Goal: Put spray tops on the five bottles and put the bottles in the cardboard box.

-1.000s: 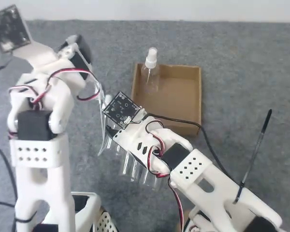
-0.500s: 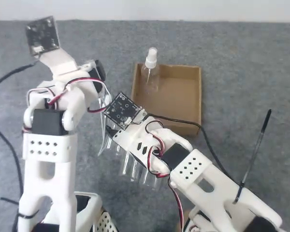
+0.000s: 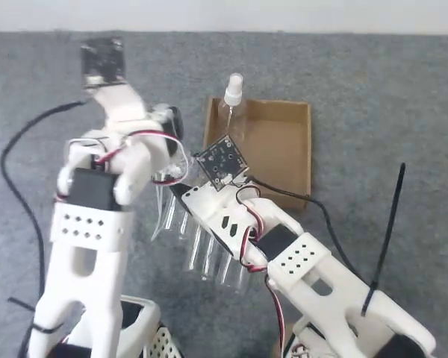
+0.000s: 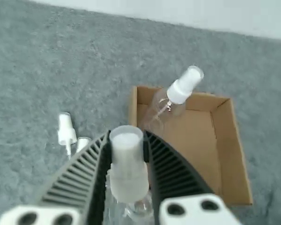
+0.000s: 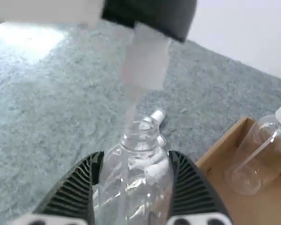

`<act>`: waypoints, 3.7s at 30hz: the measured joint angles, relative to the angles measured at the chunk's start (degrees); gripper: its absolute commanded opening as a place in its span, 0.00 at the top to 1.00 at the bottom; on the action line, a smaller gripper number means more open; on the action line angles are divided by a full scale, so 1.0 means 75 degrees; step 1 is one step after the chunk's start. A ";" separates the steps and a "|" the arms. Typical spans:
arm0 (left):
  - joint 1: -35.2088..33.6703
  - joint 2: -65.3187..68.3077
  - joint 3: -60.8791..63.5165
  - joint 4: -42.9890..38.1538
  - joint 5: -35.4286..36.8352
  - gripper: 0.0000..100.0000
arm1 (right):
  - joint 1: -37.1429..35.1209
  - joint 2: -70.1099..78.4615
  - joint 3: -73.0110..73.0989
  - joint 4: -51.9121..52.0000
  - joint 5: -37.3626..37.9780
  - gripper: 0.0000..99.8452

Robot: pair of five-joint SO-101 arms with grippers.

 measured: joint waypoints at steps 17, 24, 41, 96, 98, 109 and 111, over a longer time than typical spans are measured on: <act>0.0176 -0.0012 0.0797 -0.0539 -0.0832 0.99 | 0.0035 0.0000 -0.0012 -0.0012 0.0000 0.99; 0.0363 -0.0375 0.0832 -0.0387 -0.0879 0.96 | 0.0035 -0.0012 -0.0012 -0.0012 0.0000 0.99; 0.0270 -0.1313 0.1418 -0.0211 -0.1090 0.85 | 0.0188 -0.0012 0.0129 -0.0082 0.0000 0.99; -0.0703 -0.1325 0.0481 0.0715 -0.1934 0.84 | 0.0832 -0.0012 -0.0012 0.0059 -0.0035 0.99; -0.0715 -0.1489 0.0410 0.1207 -0.1934 0.83 | 0.1043 -0.0012 -0.0434 0.0539 -0.0035 0.99; -0.0270 -0.5802 0.4337 0.0457 -0.2696 0.73 | 0.1278 0.0727 -0.3528 0.2977 -0.0012 0.99; 0.0035 -0.6388 0.5122 0.0387 -0.2848 0.73 | 0.1278 0.1020 -0.4173 0.3505 -0.0012 0.99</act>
